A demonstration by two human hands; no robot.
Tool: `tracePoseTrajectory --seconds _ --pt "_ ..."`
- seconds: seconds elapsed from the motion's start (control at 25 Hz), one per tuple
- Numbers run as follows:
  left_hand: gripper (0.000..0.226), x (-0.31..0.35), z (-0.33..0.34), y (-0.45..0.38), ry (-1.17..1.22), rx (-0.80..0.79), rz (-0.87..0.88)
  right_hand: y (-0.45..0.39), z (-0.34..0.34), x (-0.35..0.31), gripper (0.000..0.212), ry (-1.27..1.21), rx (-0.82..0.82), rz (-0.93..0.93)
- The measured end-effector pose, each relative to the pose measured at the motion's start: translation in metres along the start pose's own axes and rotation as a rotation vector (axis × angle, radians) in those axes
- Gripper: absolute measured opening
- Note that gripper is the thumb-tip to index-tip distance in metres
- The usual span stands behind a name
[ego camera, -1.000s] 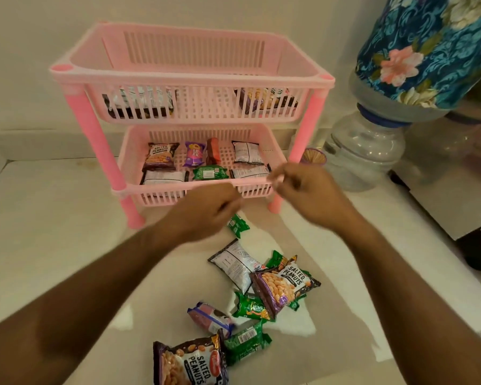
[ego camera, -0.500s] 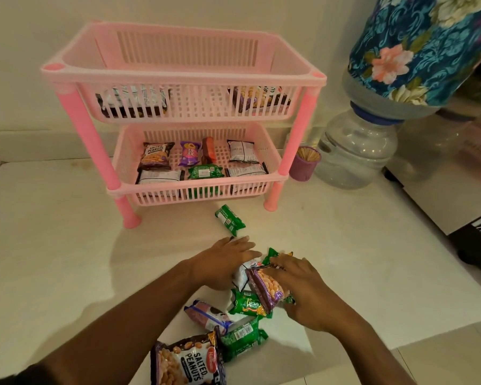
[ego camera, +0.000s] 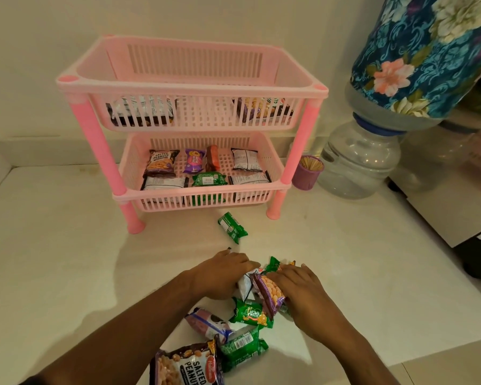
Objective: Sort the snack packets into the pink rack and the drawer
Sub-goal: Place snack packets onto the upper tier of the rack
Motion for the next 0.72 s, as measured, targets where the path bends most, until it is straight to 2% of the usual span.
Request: tracePoseTrajectory --seconds 0.32,0.56,0.72 --pt "0.071 0.003 -0.035 0.031 0.119 0.150 -0.111 -0.010 -0.053 -0.008 0.047 -0.135 0.030 -0.058" --pt "0.072 -0.005 -0.113 0.068 0.255 0.283 -0.253 -0.034 -0.161 -0.018 0.045 -0.214 0.164 -0.167" --pt "0.066 -0.010 -0.184 0.099 0.376 0.506 -0.330 -0.054 -0.246 -0.026 0.052 -0.247 0.307 -0.167"
Point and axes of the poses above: each hand's wrist, its own y-axis away from the middle knuckle, its own z-axis out of the palm, x = y × z, the point moved 6 cm from there along -y, towards the middle knuckle, and after that the axes turned 3 degrees about -x, right-handed, at the moved point
